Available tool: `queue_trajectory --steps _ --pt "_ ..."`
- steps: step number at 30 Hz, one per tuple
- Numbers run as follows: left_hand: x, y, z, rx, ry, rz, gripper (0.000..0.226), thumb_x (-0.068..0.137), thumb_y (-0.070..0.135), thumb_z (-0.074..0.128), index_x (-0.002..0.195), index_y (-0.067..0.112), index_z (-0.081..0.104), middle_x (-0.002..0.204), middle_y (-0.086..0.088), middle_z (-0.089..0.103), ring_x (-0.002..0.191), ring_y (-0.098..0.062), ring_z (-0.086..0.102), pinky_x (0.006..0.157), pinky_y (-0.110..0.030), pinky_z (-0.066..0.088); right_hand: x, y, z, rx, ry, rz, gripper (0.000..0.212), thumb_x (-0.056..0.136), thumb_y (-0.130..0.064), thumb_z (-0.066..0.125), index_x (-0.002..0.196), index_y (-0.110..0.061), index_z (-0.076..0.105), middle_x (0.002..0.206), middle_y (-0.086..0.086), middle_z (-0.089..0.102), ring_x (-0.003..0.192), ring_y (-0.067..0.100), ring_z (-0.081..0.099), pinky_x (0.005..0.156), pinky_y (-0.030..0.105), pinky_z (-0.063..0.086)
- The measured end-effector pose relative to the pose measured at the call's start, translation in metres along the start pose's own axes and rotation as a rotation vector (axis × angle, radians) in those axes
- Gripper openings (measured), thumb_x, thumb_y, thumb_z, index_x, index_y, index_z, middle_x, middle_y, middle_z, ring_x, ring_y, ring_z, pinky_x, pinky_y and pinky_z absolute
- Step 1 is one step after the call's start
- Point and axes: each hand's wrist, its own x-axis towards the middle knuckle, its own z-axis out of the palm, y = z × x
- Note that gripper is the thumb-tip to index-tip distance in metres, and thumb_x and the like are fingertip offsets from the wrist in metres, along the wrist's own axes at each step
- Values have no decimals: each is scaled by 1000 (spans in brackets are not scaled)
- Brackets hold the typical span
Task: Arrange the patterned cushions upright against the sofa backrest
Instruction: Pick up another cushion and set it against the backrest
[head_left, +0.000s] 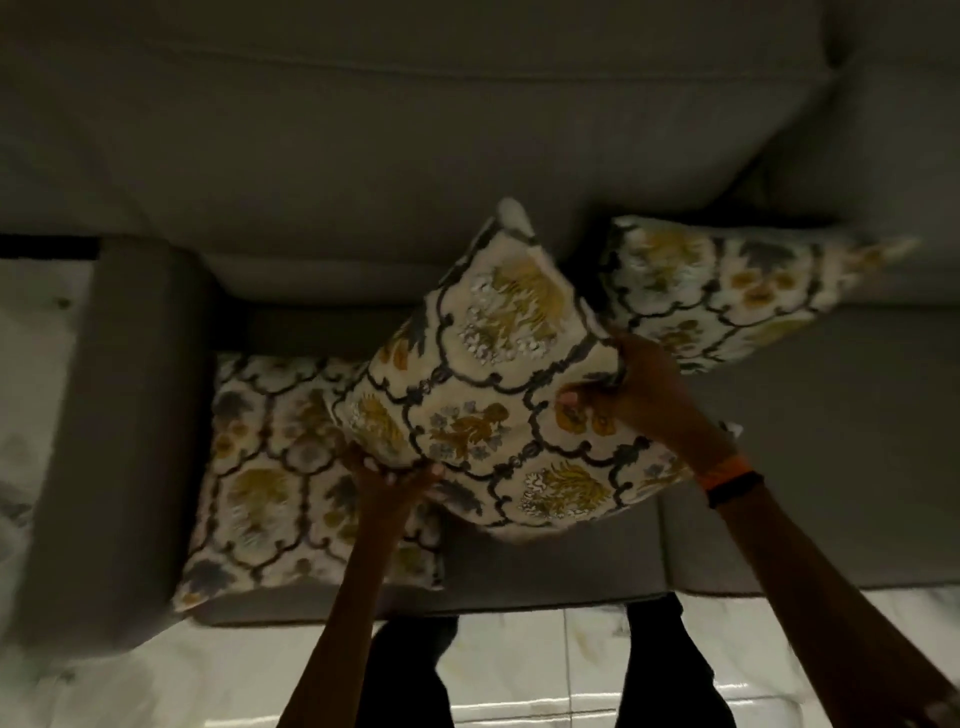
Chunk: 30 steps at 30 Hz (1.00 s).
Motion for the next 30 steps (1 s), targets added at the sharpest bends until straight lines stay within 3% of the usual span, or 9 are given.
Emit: queue_trajectory --steps 2,5,9,13,17,19,22,25,30 --pt "-3 19 45 120 -80 24 154 36 71 80 153 14 -3 162 -8 9 149 -30 18 121 -46 24 -15 28 -32 -223 19 -191 71 68 -34 92 130 -12 66 121 14 73 111 33 70 98 36 49" --pt "-4 52 125 160 -276 185 157 26 80 77 151 7 16 160 -12 23 147 -26 24 123 -44 23 -32 85 -86 -409 3 -358 63 65 -27 94 123 -17 72 111 15 77 101 37 73 88 45 59" --pt "-27 88 251 173 -442 292 116 36 53 92 135 17 44 134 7 56 128 -7 51 106 -15 40 -37 174 -176 -463 48 -344 59 60 -20 94 116 -20 75 94 14 79 80 36 76 64 44 62" --pt "-49 120 404 81 -350 427 81 54 1 92 116 36 52 122 19 55 110 20 51 94 -3 41 -36 269 -274 -512 95 -293 56 64 -23 90 117 -21 73 101 9 78 89 32 72 86 44 50" --pt "-66 157 550 7 -330 366 68 68 3 83 119 31 50 133 6 51 126 -17 50 110 -32 36 -45 376 -368 -540 304 -223 68 53 -21 95 117 -21 74 111 6 76 104 36 68 97 56 41" --pt "-73 176 620 -29 -364 397 57 69 16 75 114 38 48 131 13 47 123 -10 50 106 -22 37 -50 429 -409 -519 401 -205 67 55 -17 96 118 -18 74 111 10 76 107 42 66 99 66 38" --pt "-72 198 706 -71 -337 421 53 74 5 74 109 39 53 125 14 51 101 17 57 93 -6 45 -40 488 -459 -513 469 -189 65 56 -11 96 117 -15 74 110 14 75 108 47 64 100 72 35" --pt "-70 219 776 -48 -322 412 58 76 -1 75 127 15 52 127 2 51 111 -6 57 104 -21 44 -23 530 -506 -477 516 -178 66 58 -8 94 120 -16 73 117 14 71 115 45 58 102 71 31" --pt "-60 217 845 14 -303 378 64 80 -7 70 137 -5 39 145 -13 42 133 -24 43 99 0 32 -6 613 -525 -435 717 -128 75 76 -45 82 141 -17 56 151 21 46 143 42 36 116 67 26"
